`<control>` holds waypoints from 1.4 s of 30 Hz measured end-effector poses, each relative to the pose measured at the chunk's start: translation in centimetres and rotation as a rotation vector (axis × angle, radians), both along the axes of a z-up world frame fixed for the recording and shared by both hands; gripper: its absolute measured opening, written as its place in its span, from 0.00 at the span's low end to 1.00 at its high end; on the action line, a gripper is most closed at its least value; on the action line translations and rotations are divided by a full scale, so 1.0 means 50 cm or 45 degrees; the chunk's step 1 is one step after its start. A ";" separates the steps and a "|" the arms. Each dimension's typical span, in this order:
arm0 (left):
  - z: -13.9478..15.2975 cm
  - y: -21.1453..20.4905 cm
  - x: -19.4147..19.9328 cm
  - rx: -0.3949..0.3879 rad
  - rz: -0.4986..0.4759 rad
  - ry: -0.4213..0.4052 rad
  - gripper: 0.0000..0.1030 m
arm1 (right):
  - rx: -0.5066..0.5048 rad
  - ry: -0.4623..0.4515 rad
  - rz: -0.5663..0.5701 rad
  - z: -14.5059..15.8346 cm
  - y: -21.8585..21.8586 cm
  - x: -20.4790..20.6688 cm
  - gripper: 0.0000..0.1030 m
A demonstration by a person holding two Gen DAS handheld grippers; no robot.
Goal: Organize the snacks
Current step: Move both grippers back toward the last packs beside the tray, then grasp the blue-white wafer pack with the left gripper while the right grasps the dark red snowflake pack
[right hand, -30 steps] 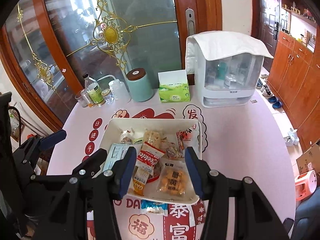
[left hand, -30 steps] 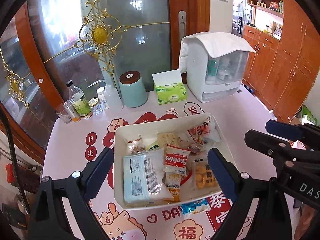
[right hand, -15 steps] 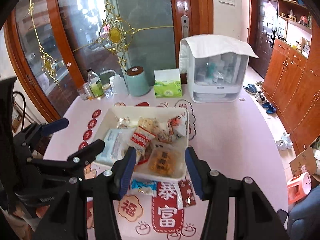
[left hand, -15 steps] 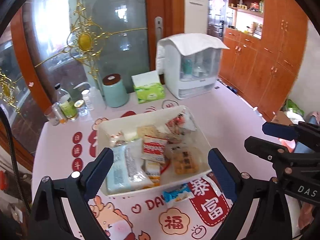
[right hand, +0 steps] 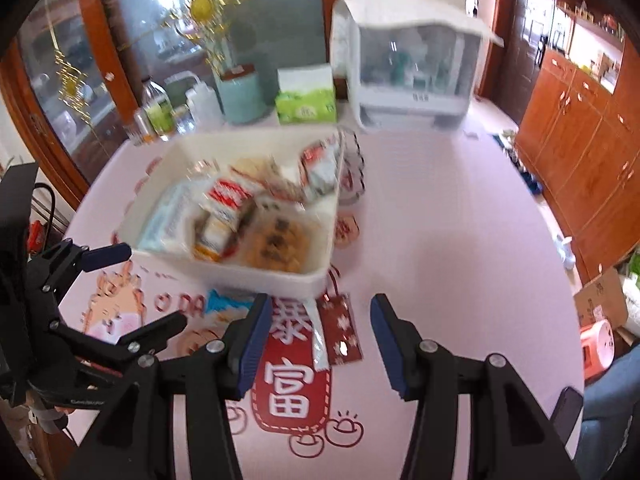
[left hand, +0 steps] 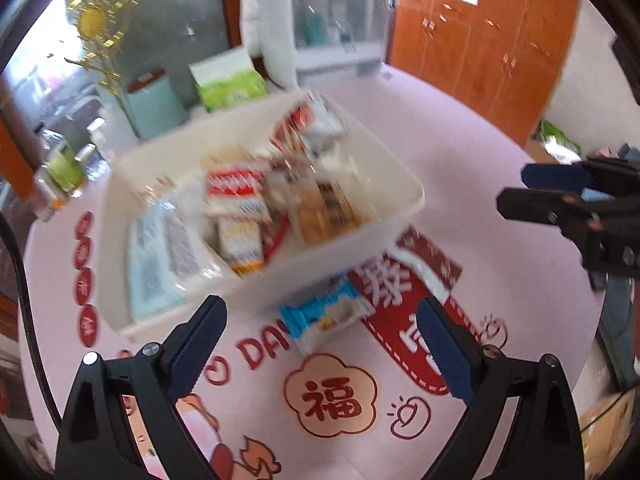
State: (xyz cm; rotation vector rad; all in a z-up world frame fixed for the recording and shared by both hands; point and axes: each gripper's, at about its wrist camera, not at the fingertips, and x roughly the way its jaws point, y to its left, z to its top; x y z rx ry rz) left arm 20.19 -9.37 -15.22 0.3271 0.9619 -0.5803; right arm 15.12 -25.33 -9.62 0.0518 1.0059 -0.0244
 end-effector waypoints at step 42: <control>-0.201 -0.039 0.048 -0.162 0.093 0.206 0.26 | 0.055 0.190 0.076 -0.280 -0.024 0.062 0.35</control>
